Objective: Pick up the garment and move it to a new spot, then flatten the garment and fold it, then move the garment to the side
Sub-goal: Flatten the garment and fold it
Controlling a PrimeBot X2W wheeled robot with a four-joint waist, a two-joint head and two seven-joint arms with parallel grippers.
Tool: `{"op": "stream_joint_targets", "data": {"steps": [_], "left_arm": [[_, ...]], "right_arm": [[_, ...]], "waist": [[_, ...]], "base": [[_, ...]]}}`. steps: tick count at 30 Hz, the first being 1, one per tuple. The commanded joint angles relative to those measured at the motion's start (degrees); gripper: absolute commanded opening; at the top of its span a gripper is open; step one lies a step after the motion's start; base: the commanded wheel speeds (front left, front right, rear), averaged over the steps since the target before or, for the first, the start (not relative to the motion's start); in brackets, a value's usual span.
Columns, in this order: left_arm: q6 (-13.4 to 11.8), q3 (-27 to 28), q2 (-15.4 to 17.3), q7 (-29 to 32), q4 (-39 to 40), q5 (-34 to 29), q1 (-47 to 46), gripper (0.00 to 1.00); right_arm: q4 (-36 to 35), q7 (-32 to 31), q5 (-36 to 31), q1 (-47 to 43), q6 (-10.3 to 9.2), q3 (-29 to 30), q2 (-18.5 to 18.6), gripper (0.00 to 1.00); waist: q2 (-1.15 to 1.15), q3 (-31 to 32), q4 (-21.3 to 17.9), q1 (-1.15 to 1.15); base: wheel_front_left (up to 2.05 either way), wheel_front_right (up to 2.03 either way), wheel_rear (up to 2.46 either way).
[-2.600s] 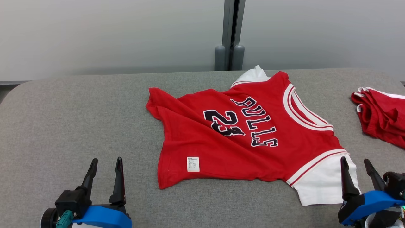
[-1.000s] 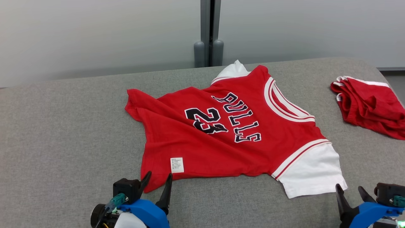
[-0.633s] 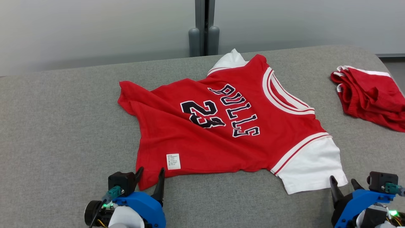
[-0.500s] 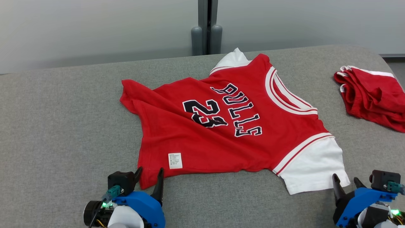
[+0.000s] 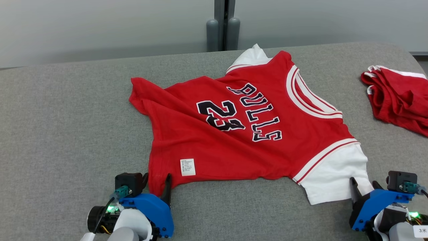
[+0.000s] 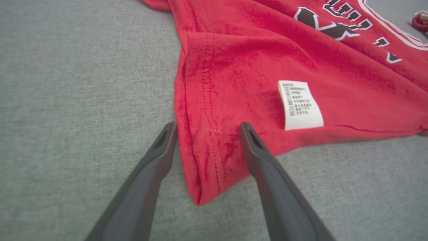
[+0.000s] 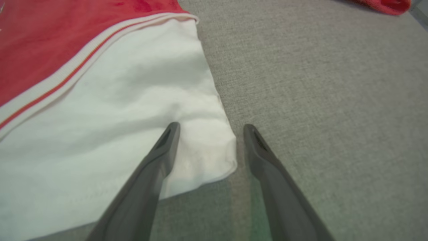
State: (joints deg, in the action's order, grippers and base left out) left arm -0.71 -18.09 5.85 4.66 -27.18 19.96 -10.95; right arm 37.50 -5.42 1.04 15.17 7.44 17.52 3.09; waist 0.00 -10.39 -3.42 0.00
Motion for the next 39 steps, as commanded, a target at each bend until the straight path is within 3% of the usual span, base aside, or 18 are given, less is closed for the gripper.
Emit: {"op": "stream_joint_targets", "data": {"steps": [1,4,6,8,10,11,13,14,15,17,18,23,29,39], "left_arm": [[0.23,-0.30,0.33,0.23,-0.25,-0.10,-1.17,1.00],[0.47,-0.60,0.54,0.58,-0.62,-0.35,-2.55,1.00],[0.58,-0.74,0.67,1.17,-0.92,-0.24,-2.96,1.00],[0.53,-0.98,0.84,2.07,-1.18,-0.20,-3.41,1.00],[0.58,-1.13,1.02,2.64,-0.99,-0.04,-3.72,1.00],[0.53,-1.27,1.17,2.82,-0.93,-0.13,-3.71,1.00],[0.44,-1.48,1.36,3.01,-0.61,-0.20,-3.58,1.00],[0.57,-1.57,1.35,3.01,-0.38,-0.04,-3.40,0.92],[0.68,-1.62,1.38,3.00,-0.14,0.10,-3.20,0.67],[0.79,-1.71,1.49,3.03,-0.05,0.38,-2.69,0.15],[0.83,-1.63,1.51,3.10,-0.10,0.69,-2.49,0.00],[0.60,-0.25,1.09,1.22,1.10,2.23,-2.03,0.00],[1.77,1.63,0.70,-1.89,5.47,5.25,-0.82,0.00],[5.35,7.17,-1.34,-4.00,19.10,18.26,1.55,0.00]], "right_arm": [[1.32,-0.40,-0.13,0.41,0.11,-0.60,-0.35,1.00],[2.35,-0.49,-0.04,0.80,0.11,-0.96,-0.46,0.97],[3.00,-0.89,-0.13,0.98,0.11,-0.99,-0.50,0.82],[3.36,-0.93,-0.01,1.05,0.11,-1.03,-0.50,0.77],[3.79,-1.08,0.19,1.10,0.11,-1.14,-0.50,0.61],[3.91,-1.06,0.25,1.04,0.11,-1.15,-0.49,0.48],[4.26,-1.28,0.37,1.00,0.06,-1.15,-0.49,0.42],[4.36,-1.41,0.32,1.00,0.06,-1.19,-0.50,0.33],[4.45,-1.49,0.38,1.02,0.06,-1.27,-0.50,0.00],[4.91,-2.03,0.75,0.92,0.06,-1.78,-0.50,0.00],[4.94,-2.06,0.92,0.91,0.06,-1.91,-0.52,0.00],[2.38,0.54,3.92,1.55,0.12,-2.85,-0.59,0.00],[-5.91,2.20,8.62,-0.05,0.05,-2.08,-0.05,0.00],[-31.43,-1.95,22.92,-5.30,0.05,-3.35,-0.08,0.00]], "waist": [[0.00,-0.17,0.04,0.00],[0.00,-0.45,0.04,0.00],[0.00,-0.60,0.01,0.00],[0.00,-0.73,-0.06,0.00],[0.00,-0.84,-0.12,0.00],[0.00,-0.89,-0.12,0.00],[0.00,-0.99,-0.10,0.00],[0.00,-1.02,-0.07,0.00],[0.00,-1.03,-0.04,0.00],[0.00,-1.03,0.05,0.00],[0.00,-1.00,0.07,0.00],[0.00,-0.39,0.20,0.00],[0.00,0.98,0.39,0.00],[0.00,2.96,0.06,0.00]], "base": [[0.00,0.00,0.00],[0.00,0.00,0.00],[0.00,0.00,0.00],[0.00,0.00,0.00],[0.00,0.00,0.00],[0.00,0.00,0.00],[0.00,0.00,0.00],[0.00,0.00,0.00],[0.00,0.00,0.00],[0.00,0.00,0.00],[0.00,0.00,0.00],[0.00,0.00,0.00],[0.00,0.00,0.00],[0.00,0.00,0.00]]}}
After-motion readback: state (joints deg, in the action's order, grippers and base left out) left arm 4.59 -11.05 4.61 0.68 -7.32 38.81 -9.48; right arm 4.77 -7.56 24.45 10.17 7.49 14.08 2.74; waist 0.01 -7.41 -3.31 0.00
